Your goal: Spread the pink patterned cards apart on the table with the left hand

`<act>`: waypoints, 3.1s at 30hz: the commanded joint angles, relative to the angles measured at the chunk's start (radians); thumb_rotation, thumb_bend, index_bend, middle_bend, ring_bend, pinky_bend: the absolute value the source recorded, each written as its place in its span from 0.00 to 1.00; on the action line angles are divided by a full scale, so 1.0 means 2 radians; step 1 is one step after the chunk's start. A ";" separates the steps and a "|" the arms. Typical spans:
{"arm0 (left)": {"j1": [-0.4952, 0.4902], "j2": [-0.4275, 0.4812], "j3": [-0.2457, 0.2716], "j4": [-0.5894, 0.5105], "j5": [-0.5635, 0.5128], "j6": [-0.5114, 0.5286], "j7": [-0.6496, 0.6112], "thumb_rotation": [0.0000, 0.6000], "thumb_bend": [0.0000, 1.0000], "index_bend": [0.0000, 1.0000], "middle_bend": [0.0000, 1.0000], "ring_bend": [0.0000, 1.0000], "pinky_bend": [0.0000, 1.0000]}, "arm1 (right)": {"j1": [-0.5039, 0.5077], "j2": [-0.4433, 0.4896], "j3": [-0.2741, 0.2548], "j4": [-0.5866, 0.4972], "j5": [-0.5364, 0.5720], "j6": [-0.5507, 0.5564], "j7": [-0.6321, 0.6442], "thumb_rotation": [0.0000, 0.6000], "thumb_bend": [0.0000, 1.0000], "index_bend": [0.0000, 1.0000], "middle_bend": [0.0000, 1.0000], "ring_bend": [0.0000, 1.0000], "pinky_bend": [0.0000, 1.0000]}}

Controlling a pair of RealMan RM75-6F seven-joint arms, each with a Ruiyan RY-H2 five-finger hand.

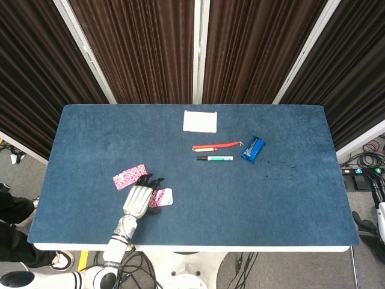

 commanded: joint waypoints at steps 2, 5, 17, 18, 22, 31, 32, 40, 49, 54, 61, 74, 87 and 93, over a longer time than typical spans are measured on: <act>-0.005 -0.002 -0.010 -0.008 -0.024 -0.010 0.017 1.00 0.12 0.18 0.29 0.06 0.09 | 0.000 -0.001 0.000 0.004 -0.002 0.000 0.005 1.00 0.21 0.00 0.00 0.00 0.00; -0.008 -0.005 -0.015 -0.009 -0.043 -0.018 0.028 1.00 0.13 0.18 0.30 0.06 0.09 | -0.001 -0.001 0.000 0.006 -0.002 0.001 0.008 1.00 0.21 0.00 0.00 0.00 0.00; -0.015 -0.013 -0.023 0.001 -0.063 -0.016 0.040 1.00 0.17 0.21 0.34 0.06 0.09 | -0.002 -0.003 0.000 0.014 0.000 -0.002 0.017 1.00 0.21 0.00 0.00 0.00 0.00; -0.015 -0.013 -0.022 0.001 -0.064 -0.016 0.040 1.00 0.18 0.21 0.34 0.06 0.09 | -0.001 -0.003 0.000 0.015 0.000 -0.003 0.017 1.00 0.21 0.00 0.00 0.00 0.00; -0.015 -0.013 -0.020 0.003 -0.065 -0.015 0.038 1.00 0.19 0.21 0.36 0.07 0.09 | -0.001 -0.003 0.000 0.014 0.000 -0.004 0.016 1.00 0.21 0.00 0.00 0.00 0.00; -0.015 -0.011 -0.018 0.003 -0.070 -0.017 0.031 1.00 0.19 0.23 0.37 0.07 0.10 | -0.001 -0.003 -0.001 0.014 0.001 -0.006 0.015 1.00 0.21 0.00 0.00 0.00 0.00; -0.015 -0.011 -0.018 0.003 -0.070 -0.017 0.031 1.00 0.19 0.23 0.38 0.07 0.10 | -0.001 -0.003 -0.001 0.014 0.000 -0.006 0.015 1.00 0.21 0.00 0.00 0.00 0.00; -0.016 -0.014 -0.018 0.006 -0.068 -0.013 0.026 1.00 0.22 0.26 0.43 0.09 0.10 | -0.001 -0.003 0.000 0.014 0.000 -0.005 0.015 1.00 0.21 0.00 0.00 0.00 0.00; -0.015 -0.016 -0.018 0.006 -0.067 -0.012 0.014 1.00 0.24 0.29 0.46 0.11 0.10 | -0.001 -0.004 0.000 0.016 0.001 -0.006 0.014 1.00 0.21 0.00 0.00 0.00 0.00; -0.014 -0.014 -0.022 0.002 -0.069 -0.011 0.005 1.00 0.26 0.30 0.47 0.12 0.10 | -0.001 -0.004 0.000 0.015 0.001 -0.006 0.012 1.00 0.21 0.00 0.00 0.00 0.00; -0.012 -0.012 -0.024 0.001 -0.070 -0.012 -0.008 1.00 0.27 0.37 0.49 0.13 0.10 | 0.000 -0.005 -0.001 0.013 0.001 -0.009 0.008 1.00 0.21 0.00 0.00 0.00 0.00; -0.012 -0.011 -0.028 0.002 -0.061 -0.008 -0.030 1.00 0.28 0.41 0.49 0.14 0.10 | 0.000 -0.006 0.000 0.014 0.003 -0.010 0.007 1.00 0.21 0.00 0.00 0.00 0.00; -0.063 -0.044 -0.078 0.057 -0.068 -0.037 -0.038 1.00 0.27 0.41 0.49 0.14 0.10 | -0.003 -0.002 0.000 0.013 0.006 -0.009 0.009 1.00 0.21 0.00 0.00 0.00 0.00; -0.092 -0.068 -0.099 0.114 -0.073 -0.055 -0.053 1.00 0.27 0.41 0.50 0.14 0.10 | -0.004 0.001 0.001 0.017 0.011 -0.011 0.015 1.00 0.21 0.00 0.00 0.00 0.00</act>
